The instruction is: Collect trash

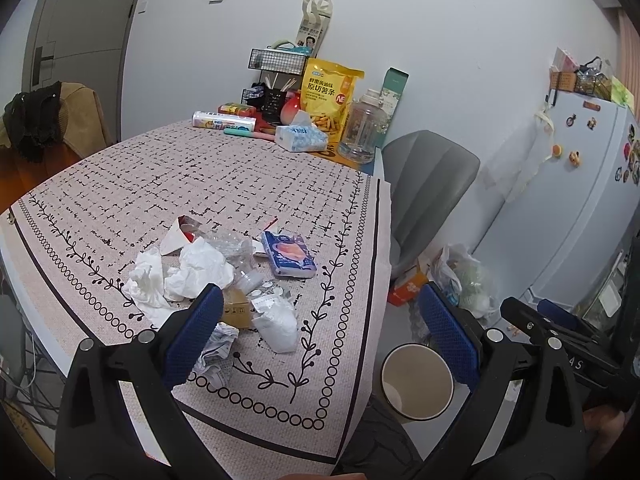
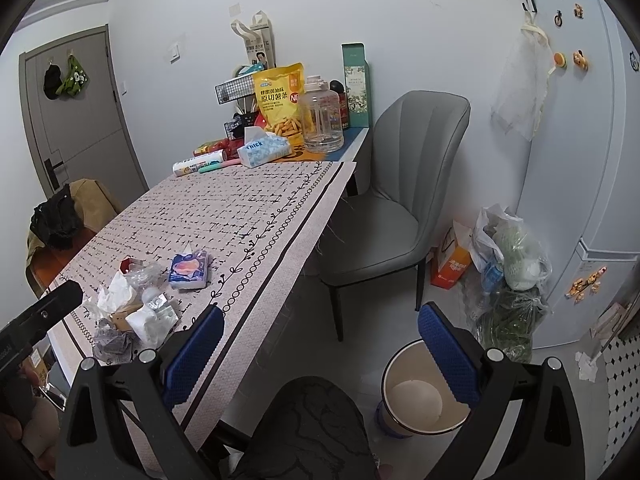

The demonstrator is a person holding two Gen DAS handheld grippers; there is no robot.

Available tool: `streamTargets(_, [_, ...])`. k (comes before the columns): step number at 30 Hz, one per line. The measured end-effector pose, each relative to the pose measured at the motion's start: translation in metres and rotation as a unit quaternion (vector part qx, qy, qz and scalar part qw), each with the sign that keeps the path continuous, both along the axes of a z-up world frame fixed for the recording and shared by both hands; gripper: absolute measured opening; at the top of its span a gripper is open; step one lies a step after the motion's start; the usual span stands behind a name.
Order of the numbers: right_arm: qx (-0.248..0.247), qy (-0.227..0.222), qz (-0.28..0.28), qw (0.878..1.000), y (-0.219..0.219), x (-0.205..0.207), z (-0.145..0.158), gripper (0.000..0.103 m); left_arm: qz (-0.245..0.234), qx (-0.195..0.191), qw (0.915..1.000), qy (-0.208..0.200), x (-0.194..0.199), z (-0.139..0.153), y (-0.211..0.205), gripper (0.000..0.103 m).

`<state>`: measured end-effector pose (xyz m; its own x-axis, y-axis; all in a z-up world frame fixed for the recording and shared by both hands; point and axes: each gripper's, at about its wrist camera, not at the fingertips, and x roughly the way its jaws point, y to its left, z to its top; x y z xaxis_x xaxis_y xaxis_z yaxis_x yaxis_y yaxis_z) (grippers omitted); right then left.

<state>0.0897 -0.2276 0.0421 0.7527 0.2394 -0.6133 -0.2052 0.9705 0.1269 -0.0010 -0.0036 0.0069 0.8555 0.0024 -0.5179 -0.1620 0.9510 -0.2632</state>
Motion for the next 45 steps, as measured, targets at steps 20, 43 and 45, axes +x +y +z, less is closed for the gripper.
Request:
streamTargets(20, [0.007,-0.001,0.0,1.0,-0.0019,-0.001,0.001,0.095,0.003,-0.003,1.0,-0.002,-0.0019,-0.0004,0.0028,0.097])
streamTargets(43, [0.005,-0.003,0.0,1.0,-0.0022,-0.001,0.0009,0.095,0.004,-0.002,1.0,-0.003,-0.0035,-0.0003,0.0023,0.097])
streamTargets(45, [0.005,-0.002,0.0,1.0,-0.0017,-0.0006,-0.0001,0.095,0.004,-0.003,1.0,0.0,-0.0027,-0.0013,0.0029,0.097])
